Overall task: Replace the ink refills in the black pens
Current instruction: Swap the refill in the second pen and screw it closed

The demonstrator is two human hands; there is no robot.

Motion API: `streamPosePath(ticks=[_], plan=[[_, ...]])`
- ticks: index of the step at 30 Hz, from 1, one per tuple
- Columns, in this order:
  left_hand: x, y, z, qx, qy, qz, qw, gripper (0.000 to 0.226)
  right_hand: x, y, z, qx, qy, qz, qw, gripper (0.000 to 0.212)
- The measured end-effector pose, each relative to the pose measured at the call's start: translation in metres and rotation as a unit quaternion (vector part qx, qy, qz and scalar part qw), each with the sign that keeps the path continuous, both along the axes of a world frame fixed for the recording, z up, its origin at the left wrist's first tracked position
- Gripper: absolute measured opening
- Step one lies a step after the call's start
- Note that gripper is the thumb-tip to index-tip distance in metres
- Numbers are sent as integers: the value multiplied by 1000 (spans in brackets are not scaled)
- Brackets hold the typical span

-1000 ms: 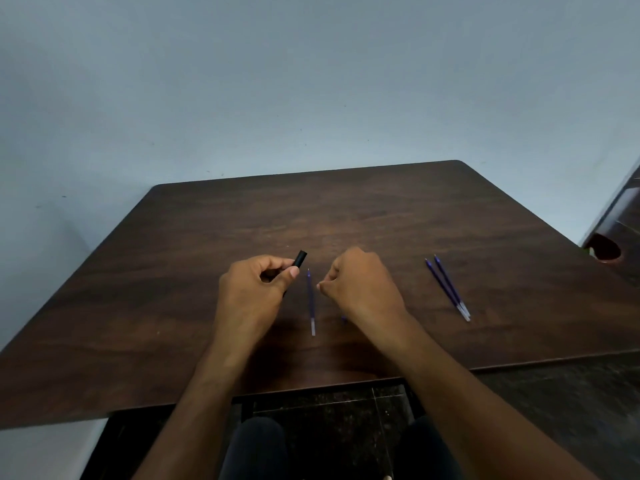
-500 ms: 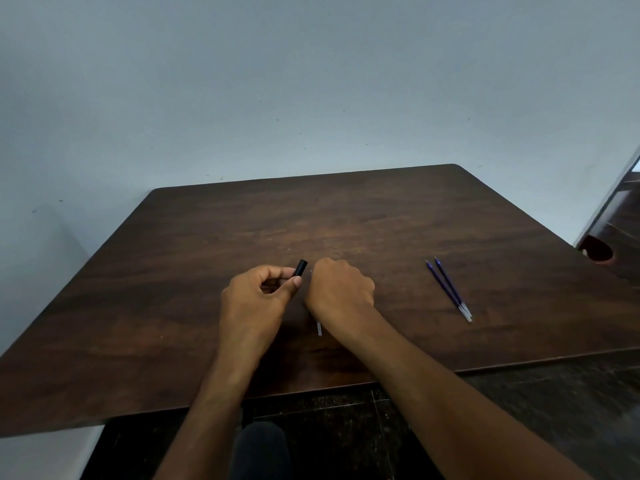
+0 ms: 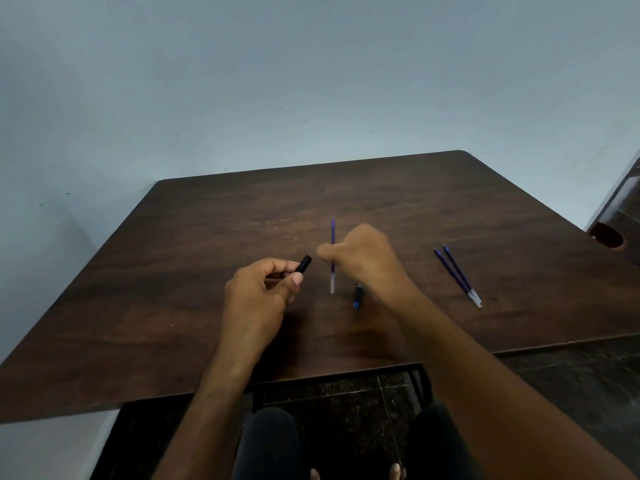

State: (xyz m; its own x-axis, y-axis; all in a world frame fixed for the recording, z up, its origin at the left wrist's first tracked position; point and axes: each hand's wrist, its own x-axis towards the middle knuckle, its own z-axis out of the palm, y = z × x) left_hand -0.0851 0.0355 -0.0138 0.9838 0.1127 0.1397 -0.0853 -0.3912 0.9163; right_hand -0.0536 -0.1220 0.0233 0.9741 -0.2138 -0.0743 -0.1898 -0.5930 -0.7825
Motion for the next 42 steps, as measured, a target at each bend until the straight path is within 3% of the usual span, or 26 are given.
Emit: streamPosePath(ticks=[4,11,33,42], plan=[[3,-5,-4,8,9,-27,1000,19,-9,-20,1,211,-1,-25,977,17],[1,-14,-8,29,1,-56,998,26,-13,-37,1,301,-87,-44,948,16],[2,-27,-3,39,-6,-66,997,24,-16,-38,-15,307,-155,-32,939,14],[4,-34,0,56,2,-65,996,24,-22,-29,-35,240,-137,12,961,10]])
